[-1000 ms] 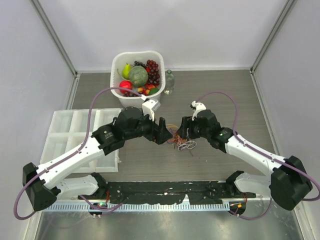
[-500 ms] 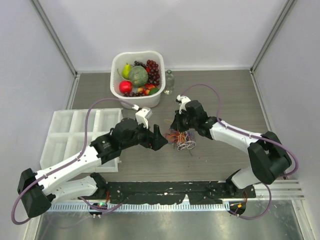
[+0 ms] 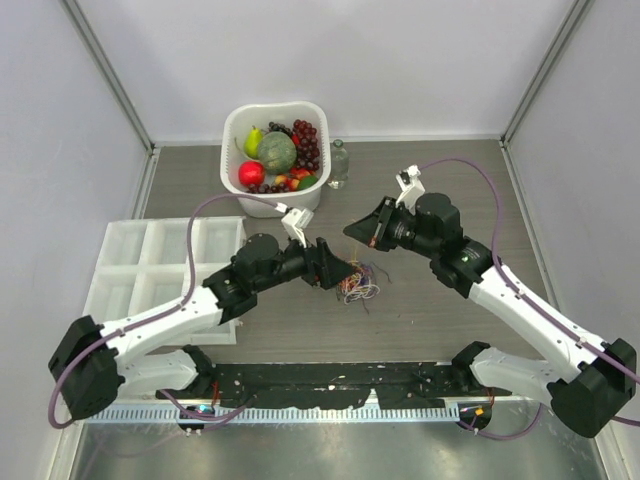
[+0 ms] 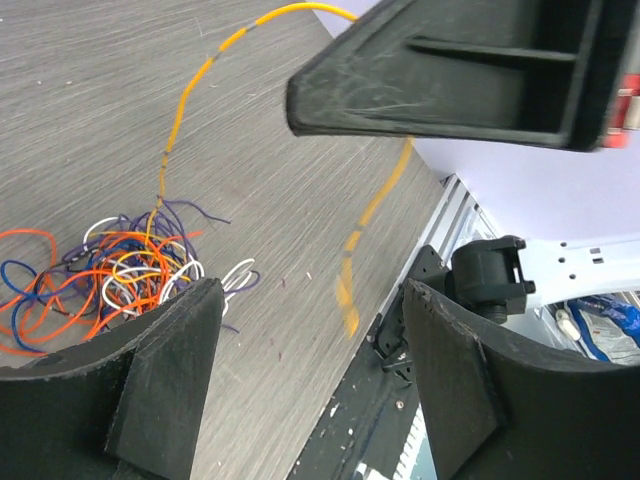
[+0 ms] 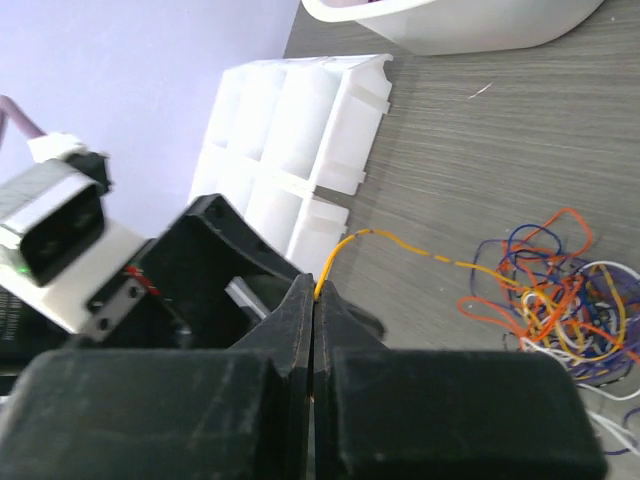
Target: Untangle the cables
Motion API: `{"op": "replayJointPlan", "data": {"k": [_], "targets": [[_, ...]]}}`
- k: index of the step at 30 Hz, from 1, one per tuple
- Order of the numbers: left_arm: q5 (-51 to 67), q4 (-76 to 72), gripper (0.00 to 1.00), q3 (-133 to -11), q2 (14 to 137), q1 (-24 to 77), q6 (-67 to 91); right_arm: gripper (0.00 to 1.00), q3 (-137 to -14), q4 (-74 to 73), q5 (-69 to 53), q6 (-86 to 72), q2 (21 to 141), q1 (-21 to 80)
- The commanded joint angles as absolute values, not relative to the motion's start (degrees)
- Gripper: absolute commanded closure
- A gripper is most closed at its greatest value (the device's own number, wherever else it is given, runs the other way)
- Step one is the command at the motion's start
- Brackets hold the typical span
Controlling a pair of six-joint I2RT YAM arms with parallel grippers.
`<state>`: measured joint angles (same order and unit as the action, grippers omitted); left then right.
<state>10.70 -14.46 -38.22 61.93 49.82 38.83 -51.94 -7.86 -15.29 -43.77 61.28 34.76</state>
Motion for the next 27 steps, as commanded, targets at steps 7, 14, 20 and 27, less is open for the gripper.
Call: {"op": "replayJointPlan", "data": {"k": [7,14,20,27], "targets": [[12.1,-26.5,0.37,-44.0,69.6,49.9,37.1,0.99,-53.2,-4.7,-14.5,-57.7,57.7,34.6],[20.1,-24.8,0.91,-49.0,72.9,50.0,36.3,0.99,-52.7,-4.7,-14.4,-57.2,56.1,34.6],[20.2,-16.5,1.0,-52.1,68.5,49.9,33.9,0.41,-61.4,-25.5,-2.3,-39.4,53.2,34.0],[15.5,2.7,1.0,-66.2,64.9,49.8,35.1,0.23,-49.3,-23.7,11.8,-25.5,43.2,34.0]]}}
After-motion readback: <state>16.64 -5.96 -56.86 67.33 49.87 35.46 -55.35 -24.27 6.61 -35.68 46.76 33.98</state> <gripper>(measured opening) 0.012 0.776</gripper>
